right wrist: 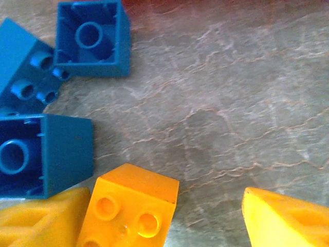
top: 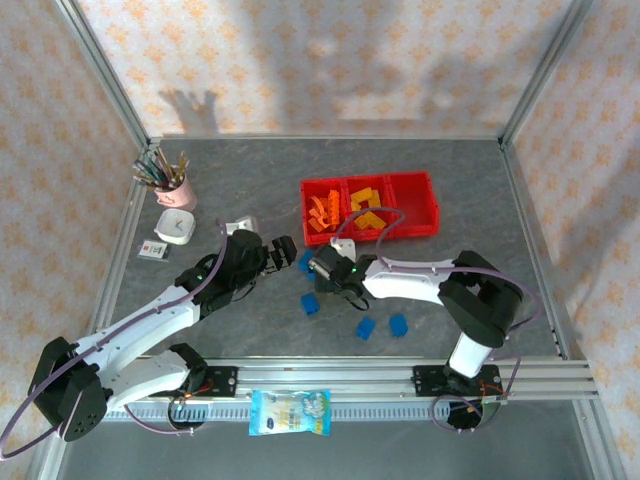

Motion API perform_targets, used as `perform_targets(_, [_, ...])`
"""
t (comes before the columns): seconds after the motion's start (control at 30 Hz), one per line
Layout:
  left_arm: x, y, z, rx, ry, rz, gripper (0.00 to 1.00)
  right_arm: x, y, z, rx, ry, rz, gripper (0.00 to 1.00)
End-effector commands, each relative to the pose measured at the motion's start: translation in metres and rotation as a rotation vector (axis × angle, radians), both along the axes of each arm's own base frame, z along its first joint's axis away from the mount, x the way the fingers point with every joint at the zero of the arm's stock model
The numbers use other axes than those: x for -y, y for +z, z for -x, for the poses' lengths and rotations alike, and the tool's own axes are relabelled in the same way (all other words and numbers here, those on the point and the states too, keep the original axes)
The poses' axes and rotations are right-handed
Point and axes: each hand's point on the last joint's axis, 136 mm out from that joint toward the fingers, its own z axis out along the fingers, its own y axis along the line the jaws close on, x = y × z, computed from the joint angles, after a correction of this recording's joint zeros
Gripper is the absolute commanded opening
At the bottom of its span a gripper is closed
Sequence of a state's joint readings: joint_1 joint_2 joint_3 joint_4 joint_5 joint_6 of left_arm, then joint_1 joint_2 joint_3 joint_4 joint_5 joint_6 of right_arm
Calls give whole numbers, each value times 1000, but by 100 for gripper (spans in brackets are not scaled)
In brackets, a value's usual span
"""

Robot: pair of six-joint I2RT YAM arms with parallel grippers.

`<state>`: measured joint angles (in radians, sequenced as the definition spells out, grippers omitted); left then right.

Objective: Sort the legos into containers by color
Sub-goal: Pick up the lego from the center of the table.

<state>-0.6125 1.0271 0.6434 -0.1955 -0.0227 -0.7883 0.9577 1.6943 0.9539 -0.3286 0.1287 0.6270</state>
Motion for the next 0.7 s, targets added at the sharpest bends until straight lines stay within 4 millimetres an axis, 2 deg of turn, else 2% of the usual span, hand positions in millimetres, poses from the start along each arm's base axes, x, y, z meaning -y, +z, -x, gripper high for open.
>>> perform_targets(0.0, [-7, 1, -4, 0, 37, -16, 99, 21, 9, -6, 31, -37, 41, 72])
perform_targets(0.3, [-3, 1, -7, -11, 27, -16, 99, 0, 2, -12, 2, 11, -10, 55])
perform_targets(0.5, [-2, 3, -8, -8, 24, -17, 99, 4, 1, -16, 2, 8, -3, 43])
perform_targets(0.67, [3, 7, -11, -6, 10, -4, 99, 11, 12, -16, 22, 2, -19, 35])
